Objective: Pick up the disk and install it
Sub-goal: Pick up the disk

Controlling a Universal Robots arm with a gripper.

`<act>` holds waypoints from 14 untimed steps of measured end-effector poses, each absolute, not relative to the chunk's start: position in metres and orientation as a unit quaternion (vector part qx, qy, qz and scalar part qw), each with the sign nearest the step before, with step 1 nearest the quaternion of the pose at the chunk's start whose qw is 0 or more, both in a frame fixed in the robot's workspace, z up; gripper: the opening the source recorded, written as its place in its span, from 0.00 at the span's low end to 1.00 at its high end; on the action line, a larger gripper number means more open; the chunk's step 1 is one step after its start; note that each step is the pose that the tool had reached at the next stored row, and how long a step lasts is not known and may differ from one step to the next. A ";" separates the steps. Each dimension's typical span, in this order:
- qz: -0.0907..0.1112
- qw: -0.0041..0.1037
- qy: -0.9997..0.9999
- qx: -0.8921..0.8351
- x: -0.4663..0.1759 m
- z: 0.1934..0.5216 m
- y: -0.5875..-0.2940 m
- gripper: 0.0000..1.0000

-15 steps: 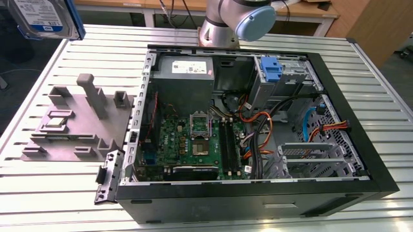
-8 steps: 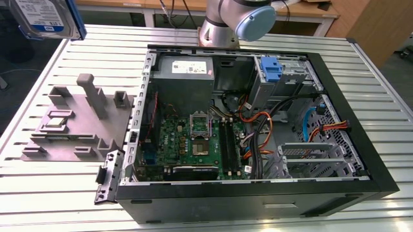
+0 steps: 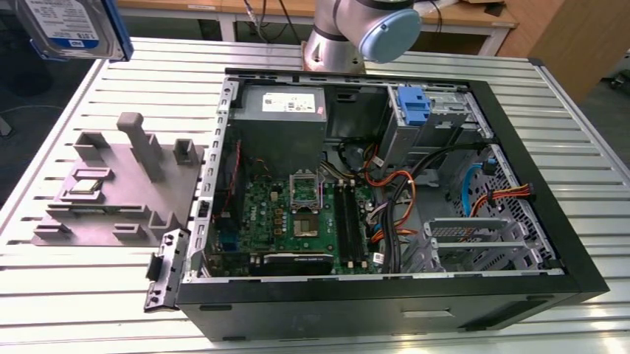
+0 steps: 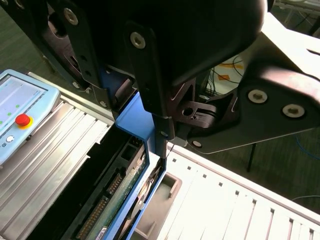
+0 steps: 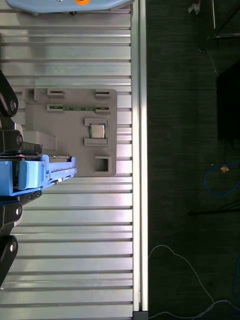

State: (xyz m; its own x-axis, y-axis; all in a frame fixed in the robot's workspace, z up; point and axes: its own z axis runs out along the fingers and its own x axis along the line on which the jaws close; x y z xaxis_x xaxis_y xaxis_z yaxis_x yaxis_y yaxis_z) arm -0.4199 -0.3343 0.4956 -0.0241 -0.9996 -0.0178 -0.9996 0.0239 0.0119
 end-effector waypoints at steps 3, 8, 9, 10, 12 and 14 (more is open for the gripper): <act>0.010 0.002 0.715 -0.699 -0.419 0.496 -0.334 0.37; 0.010 0.002 0.715 -0.699 -0.417 0.496 -0.334 0.37; 0.010 0.002 0.715 -0.699 -0.416 0.496 -0.334 0.37; 0.010 0.002 0.715 -0.699 -0.416 0.496 -0.334 0.37; 0.010 0.002 0.716 -0.699 -0.415 0.496 -0.334 0.37; 0.010 0.002 0.716 -0.699 -0.414 0.496 -0.334 0.37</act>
